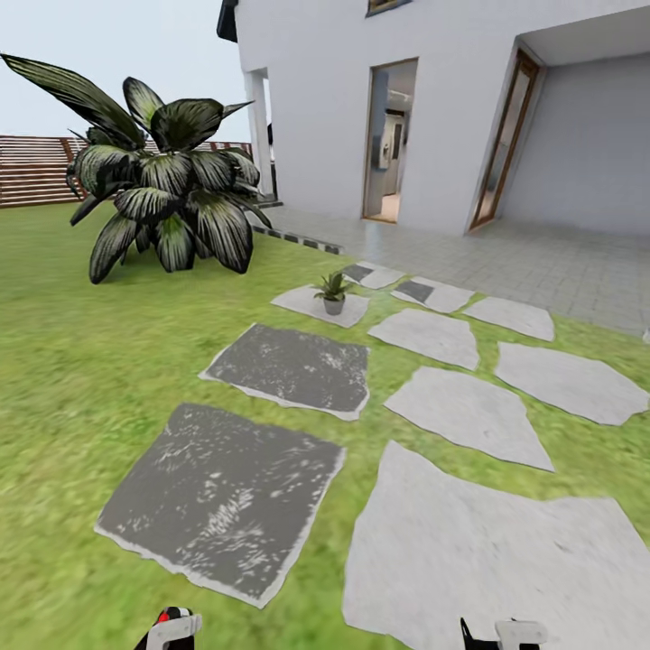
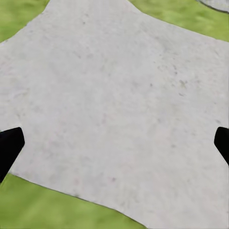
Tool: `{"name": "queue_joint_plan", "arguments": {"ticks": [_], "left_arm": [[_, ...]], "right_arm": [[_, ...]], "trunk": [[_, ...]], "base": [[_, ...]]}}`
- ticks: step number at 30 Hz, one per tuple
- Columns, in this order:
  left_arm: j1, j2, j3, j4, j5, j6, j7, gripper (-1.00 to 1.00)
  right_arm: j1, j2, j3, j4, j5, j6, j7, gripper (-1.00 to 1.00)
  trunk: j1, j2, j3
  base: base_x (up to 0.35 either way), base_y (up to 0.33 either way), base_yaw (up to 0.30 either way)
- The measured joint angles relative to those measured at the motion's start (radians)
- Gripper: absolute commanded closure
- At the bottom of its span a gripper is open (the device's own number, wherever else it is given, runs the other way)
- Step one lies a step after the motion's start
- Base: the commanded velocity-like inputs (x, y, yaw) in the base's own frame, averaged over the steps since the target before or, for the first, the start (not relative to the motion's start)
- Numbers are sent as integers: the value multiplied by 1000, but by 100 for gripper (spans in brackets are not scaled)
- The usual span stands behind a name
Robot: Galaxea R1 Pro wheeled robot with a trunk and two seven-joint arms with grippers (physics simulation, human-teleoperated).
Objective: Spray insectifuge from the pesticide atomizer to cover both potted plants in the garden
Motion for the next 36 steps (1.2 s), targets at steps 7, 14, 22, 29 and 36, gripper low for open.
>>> {"name": "queue_joint_plan", "arguments": {"ticks": [7, 14, 22, 29, 36], "left_arm": [[0, 0, 0, 0, 0, 0, 0, 100], [0, 0, 0, 0, 0, 0, 0, 100], [0, 0, 0, 0, 0, 0, 0, 100], [0, 0, 0, 0, 0, 0, 1, 100], [0, 0, 0, 0, 0, 0, 1, 100]], "right_arm": [[0, -2, 1, 0, 2, 0, 1, -100], [0, -2, 2, 0, 2, 0, 2, -100], [0, -2, 2, 0, 2, 0, 1, -100], [0, -1, 2, 0, 2, 0, 1, -100], [0, 0, 2, 0, 2, 0, 1, -100]], "trunk": [[0, 0, 0], [0, 0, 0], [0, 0, 0], [0, 0, 0], [0, 0, 0]], "base": [[288, 200, 0], [283, 207, 0], [286, 207, 0], [288, 207, 0], [288, 207, 0]]}}
